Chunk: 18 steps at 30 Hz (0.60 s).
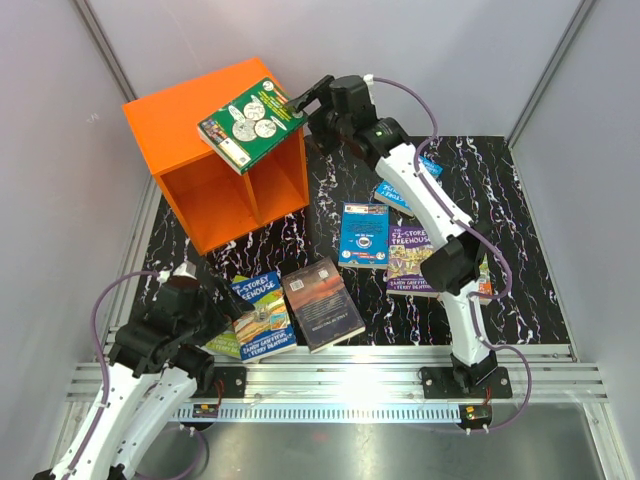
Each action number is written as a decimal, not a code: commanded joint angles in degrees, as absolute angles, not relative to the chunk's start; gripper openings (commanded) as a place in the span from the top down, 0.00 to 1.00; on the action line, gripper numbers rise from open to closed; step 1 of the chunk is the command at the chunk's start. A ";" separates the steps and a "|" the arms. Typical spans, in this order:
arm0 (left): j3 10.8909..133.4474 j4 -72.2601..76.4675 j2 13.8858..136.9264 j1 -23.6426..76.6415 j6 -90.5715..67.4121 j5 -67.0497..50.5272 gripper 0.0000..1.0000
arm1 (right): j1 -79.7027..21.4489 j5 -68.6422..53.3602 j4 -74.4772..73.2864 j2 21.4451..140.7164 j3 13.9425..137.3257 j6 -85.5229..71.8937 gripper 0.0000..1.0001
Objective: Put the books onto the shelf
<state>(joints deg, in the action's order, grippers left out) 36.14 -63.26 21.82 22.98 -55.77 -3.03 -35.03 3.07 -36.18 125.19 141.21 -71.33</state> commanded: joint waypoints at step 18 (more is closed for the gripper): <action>35.15 -61.00 21.01 23.29 -56.25 -3.43 0.01 | -44.38 -9.14 -21.54 118.72 132.87 -67.85 0.14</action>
